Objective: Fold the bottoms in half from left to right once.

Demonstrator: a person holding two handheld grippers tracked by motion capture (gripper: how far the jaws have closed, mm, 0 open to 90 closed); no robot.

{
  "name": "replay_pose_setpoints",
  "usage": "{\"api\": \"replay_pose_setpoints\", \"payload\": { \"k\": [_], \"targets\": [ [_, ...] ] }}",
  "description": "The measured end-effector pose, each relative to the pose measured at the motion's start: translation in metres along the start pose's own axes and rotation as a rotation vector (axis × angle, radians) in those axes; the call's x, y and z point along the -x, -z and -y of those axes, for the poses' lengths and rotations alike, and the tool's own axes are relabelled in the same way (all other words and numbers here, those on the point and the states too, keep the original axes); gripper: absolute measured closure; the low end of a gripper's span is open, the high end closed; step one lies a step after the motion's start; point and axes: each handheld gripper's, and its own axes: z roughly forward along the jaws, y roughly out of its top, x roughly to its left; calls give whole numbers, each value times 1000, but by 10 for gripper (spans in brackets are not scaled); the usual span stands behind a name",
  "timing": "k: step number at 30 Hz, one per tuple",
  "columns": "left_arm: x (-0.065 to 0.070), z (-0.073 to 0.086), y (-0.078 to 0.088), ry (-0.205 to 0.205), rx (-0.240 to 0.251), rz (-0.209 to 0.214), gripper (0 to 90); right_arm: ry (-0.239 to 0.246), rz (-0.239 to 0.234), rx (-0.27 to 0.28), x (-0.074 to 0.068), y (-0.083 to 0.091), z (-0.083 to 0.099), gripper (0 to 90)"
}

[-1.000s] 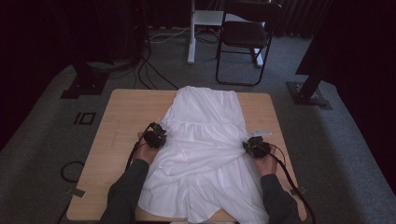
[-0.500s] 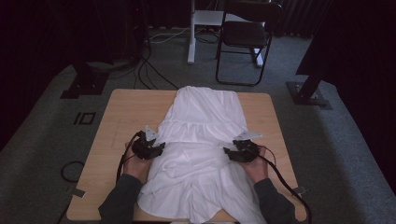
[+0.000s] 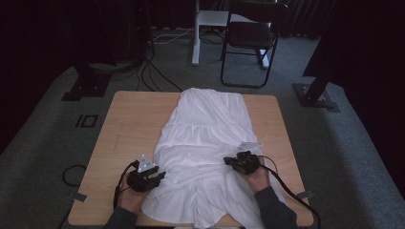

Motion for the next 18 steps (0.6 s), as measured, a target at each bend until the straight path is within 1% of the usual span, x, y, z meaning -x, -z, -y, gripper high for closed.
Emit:
{"api": "replay_pose_setpoints", "payload": {
  "k": [3,4,5,6,8,9,10,11,12,13,14,15,16,18],
  "targets": [
    [3,9,6,16,7,9,611,-3,28,68,1,42,12,898],
    [5,11,7,8,4,8,611,-8,29,90,2,57,17,898],
    [6,14,9,6,2,14,611,-12,36,103,4,71,24,898],
    [7,17,10,12,-1,22,610,-21,53,106,7,85,32,897],
    [9,21,14,18,-2,18,600,-56,86,108,14,109,49,896],
    [9,23,15,19,-2,16,592,-83,102,116,18,119,59,896],
    [10,24,16,17,1,20,586,-110,117,108,21,126,69,895],
    [10,25,17,17,3,26,581,-123,136,84,24,130,78,894],
    [10,26,17,16,3,23,578,-132,164,53,26,130,88,885],
    [11,26,17,16,4,21,574,-147,185,24,28,130,96,855],
    [11,25,18,19,3,23,569,-170,199,7,30,128,104,802],
    [12,25,18,23,5,24,563,-196,216,5,30,128,110,739],
    [13,26,18,23,6,28,558,-214,225,13,28,127,114,710],
    [15,26,18,17,3,28,544,-222,181,43,19,122,117,664]
  ]
}}
